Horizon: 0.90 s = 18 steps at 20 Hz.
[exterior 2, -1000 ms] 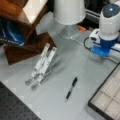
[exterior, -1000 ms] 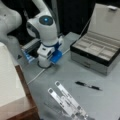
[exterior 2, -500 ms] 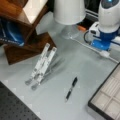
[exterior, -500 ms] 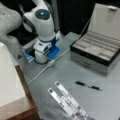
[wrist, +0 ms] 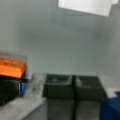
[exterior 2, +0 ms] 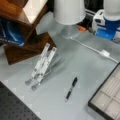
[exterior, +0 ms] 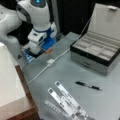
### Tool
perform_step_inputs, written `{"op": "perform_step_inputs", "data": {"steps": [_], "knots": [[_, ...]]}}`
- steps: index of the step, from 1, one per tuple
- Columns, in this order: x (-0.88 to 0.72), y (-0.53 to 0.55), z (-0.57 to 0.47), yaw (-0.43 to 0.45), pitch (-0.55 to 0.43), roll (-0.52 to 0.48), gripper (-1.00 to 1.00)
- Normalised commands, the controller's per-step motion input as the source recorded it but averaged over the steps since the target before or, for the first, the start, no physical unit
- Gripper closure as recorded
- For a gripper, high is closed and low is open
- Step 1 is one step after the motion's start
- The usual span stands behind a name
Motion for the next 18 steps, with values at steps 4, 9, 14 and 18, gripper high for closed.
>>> {"op": "perform_step_inputs", "data": {"steps": [4, 9, 14, 18], "knots": [[-0.67, -0.31, -0.27, -0.113, -0.466, -0.052, -1.0], [-0.35, -0.27, -0.34, -0.126, -0.467, -0.01, -1.0], [-0.14, -0.23, -0.26, -0.094, -0.39, 0.008, -1.0], [0.05, -0.14, -0.11, -0.047, -0.291, 0.034, -1.0]]}}
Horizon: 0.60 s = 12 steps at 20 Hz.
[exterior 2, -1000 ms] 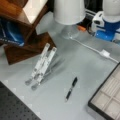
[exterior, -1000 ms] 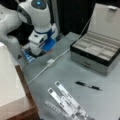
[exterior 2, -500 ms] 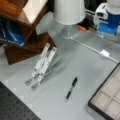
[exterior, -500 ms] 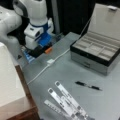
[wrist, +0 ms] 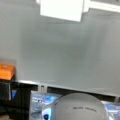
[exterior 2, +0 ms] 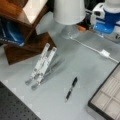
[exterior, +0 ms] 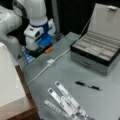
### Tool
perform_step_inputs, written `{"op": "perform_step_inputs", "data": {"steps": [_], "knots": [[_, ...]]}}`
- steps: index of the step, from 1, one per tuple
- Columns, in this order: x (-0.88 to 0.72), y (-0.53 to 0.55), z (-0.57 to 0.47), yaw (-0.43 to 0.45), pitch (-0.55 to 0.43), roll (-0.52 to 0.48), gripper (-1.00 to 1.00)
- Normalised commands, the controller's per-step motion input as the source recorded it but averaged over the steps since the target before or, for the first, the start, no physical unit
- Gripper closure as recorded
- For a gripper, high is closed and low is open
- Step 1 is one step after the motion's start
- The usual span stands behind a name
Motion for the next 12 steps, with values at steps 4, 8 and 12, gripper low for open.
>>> {"op": "perform_step_inputs", "data": {"steps": [4, 8, 12], "knots": [[0.2, -0.05, 0.05, -0.002, -0.175, 0.029, -1.0], [0.36, -0.04, 0.21, 0.043, -0.041, 0.009, -1.0], [0.47, -0.08, 0.4, 0.048, 0.085, -0.002, -1.0]]}}
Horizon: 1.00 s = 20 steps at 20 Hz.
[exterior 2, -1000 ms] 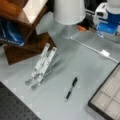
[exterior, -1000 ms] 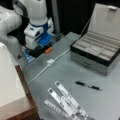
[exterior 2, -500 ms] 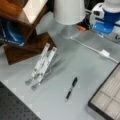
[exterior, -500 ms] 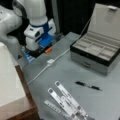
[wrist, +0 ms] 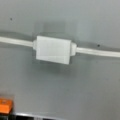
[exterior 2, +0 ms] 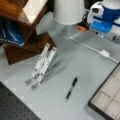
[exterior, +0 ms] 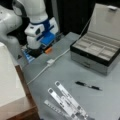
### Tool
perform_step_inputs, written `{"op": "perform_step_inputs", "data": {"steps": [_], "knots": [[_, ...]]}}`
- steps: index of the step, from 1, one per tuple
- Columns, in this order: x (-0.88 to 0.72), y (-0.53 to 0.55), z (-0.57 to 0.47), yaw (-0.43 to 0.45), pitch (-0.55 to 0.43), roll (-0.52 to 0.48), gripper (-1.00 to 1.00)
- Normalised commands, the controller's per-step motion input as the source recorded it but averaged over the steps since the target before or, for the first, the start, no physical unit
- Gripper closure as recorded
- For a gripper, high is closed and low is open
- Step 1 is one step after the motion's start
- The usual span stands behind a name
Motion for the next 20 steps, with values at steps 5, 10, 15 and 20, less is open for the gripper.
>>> {"op": "perform_step_inputs", "data": {"steps": [5, 10, 15, 20], "knots": [[0.51, -0.16, 0.42, 0.025, 0.186, -0.011, -1.0], [0.58, -0.21, 0.36, 0.051, 0.265, -0.045, -1.0], [0.65, -0.15, 0.31, 0.118, 0.277, -0.098, -1.0], [0.62, -0.08, 0.3, 0.143, 0.262, -0.167, -1.0]]}}
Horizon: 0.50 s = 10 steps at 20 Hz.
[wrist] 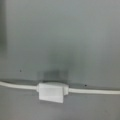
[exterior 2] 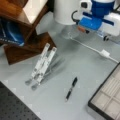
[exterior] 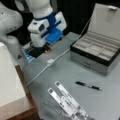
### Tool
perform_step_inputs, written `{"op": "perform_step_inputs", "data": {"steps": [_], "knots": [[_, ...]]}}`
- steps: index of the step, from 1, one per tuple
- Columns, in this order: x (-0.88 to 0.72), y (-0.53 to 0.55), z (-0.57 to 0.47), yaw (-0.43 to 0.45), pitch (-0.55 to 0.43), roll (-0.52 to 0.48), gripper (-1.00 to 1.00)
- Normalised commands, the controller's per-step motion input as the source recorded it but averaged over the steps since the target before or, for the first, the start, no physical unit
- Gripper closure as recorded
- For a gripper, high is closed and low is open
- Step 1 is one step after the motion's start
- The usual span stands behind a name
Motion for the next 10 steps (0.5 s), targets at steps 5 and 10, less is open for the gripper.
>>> {"op": "perform_step_inputs", "data": {"steps": [5, 10], "knots": [[0.47, -0.05, 0.29, 0.129, 0.271, -0.176, -1.0], [0.38, -0.1, 0.2, 0.101, 0.25, -0.144, -1.0]]}}
